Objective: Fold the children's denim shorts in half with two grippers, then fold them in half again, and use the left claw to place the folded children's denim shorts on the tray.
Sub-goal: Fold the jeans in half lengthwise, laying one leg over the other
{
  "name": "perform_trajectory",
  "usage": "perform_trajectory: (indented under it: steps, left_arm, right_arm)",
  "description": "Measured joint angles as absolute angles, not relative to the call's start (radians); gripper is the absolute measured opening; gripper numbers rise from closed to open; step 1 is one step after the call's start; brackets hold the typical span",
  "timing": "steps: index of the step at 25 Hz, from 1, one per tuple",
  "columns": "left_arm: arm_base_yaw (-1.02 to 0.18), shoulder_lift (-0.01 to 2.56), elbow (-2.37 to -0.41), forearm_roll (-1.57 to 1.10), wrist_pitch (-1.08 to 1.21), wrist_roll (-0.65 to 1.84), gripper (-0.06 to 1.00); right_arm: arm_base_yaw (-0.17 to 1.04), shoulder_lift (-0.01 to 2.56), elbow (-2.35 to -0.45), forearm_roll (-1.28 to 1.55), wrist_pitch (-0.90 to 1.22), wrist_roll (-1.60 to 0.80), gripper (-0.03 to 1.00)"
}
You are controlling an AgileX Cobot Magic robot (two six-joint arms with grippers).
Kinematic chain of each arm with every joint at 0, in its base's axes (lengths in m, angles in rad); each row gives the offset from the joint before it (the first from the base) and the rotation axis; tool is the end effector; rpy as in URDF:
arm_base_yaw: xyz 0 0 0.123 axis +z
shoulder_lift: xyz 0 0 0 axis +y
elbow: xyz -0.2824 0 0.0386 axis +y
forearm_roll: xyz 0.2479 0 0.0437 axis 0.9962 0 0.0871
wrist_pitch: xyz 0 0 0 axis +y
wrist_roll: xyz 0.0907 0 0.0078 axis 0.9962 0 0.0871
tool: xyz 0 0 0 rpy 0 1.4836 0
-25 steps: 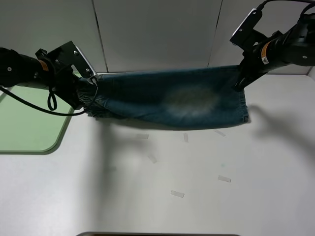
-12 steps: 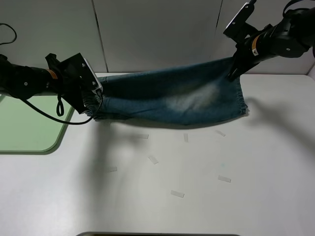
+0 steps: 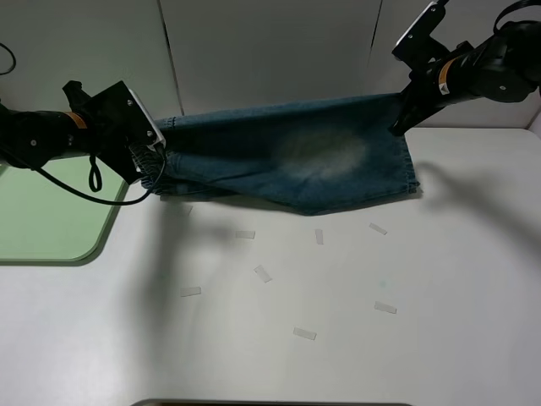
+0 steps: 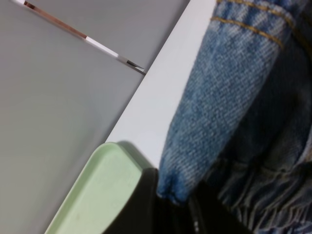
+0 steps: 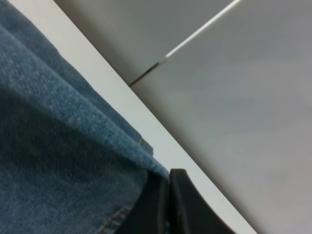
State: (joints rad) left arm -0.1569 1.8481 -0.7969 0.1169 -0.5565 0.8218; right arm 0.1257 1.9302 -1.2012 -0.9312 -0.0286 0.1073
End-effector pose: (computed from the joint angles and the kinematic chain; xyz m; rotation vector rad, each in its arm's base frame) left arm 0.3534 -0.0616 0.1542 1.0645 1.7008 0.4329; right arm 0.4197 0.0550 0.1879 -1.0260 1.9680 -0.3645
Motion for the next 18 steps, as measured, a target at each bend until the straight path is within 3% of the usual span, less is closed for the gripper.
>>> perform_trajectory:
  steps: [7,10,13,16,18]
  left_arm:
    - [-0.152,1.897,-0.797,0.117,-0.592,0.822,0.11]
    - [-0.148,1.908,-0.797,0.107,-0.629,0.822,0.24]
    - [-0.139,1.911,-0.797,0.093,-0.674,0.813,0.49]
    - [-0.139,1.911,-0.797,0.091,-0.731,0.788,0.67]
    - [-0.139,1.911,-0.797,0.091,-0.751,0.774,0.72]
  right_arm:
    - [0.113,1.96,-1.201,-0.934,-0.075,0.107,-0.03]
    - [0.079,1.96,-1.201,-0.934,-0.123,0.107,-0.03]
    - [0.038,1.959,-1.201,-0.93,-0.168,0.107,-0.02]
    - [0.017,1.959,-1.201,-0.913,-0.232,0.106,0.13]
    - [0.008,1.959,-1.201,-0.874,-0.275,0.106,0.37]
